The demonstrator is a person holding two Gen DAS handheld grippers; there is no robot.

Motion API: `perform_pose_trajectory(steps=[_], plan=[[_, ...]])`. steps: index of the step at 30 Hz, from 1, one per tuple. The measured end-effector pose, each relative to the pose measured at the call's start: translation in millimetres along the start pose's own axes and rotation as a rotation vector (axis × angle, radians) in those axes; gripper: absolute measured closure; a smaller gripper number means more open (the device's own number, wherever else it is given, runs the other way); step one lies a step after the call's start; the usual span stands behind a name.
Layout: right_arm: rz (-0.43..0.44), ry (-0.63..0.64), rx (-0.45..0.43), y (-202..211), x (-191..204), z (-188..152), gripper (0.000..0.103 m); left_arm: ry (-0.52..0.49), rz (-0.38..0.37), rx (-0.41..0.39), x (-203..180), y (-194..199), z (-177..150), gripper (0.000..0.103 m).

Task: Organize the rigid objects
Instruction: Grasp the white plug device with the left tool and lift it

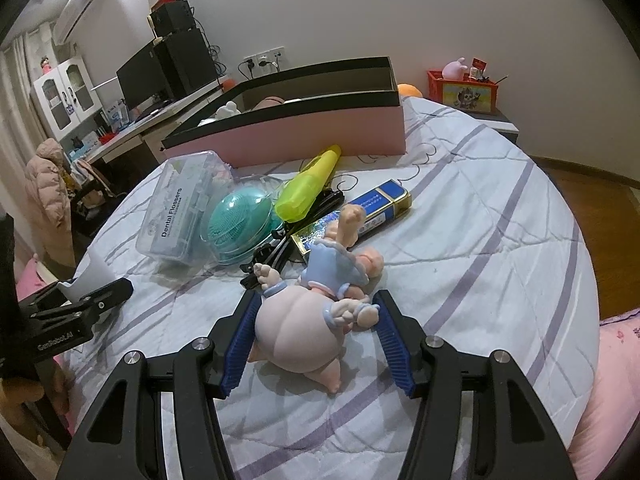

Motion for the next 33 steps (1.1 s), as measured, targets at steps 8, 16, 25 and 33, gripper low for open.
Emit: perform_pose_trajectory(steps=[8,16,25,33], plan=[[-0.033,0.018,0.004,-6.1,2.9,5.5,0.040,-0.008,0.001,-0.008,-2.4,3.7,1.7,0.029],[-0.067,0.026,-0.027,-2.2,0.9,8.0,0.048,-0.025,0.002,-0.017,-8.1,7.0,2.3,0.030],[-0.075,0.063,-0.081,23.1,11.1,7.6,0.052,-0.047,-0.004,-0.041,-17.1,19.0,6.3,0.030],[-0.155,0.040,-0.033,14.0,-0.1,-13.7,0.042,-0.039,0.011,-0.036,-11.1,21.1,-7.2,0.027]])
Point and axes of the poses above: each gripper's, at about its wrist camera, not at the fingertips, and y roughly against the way its jaws point, x to its left, z to its top, the point moved 7 cm from there along -y, roughly the way its jaws point, and after that the axes turned 6 degrees about -z, right-handed, at the moved point
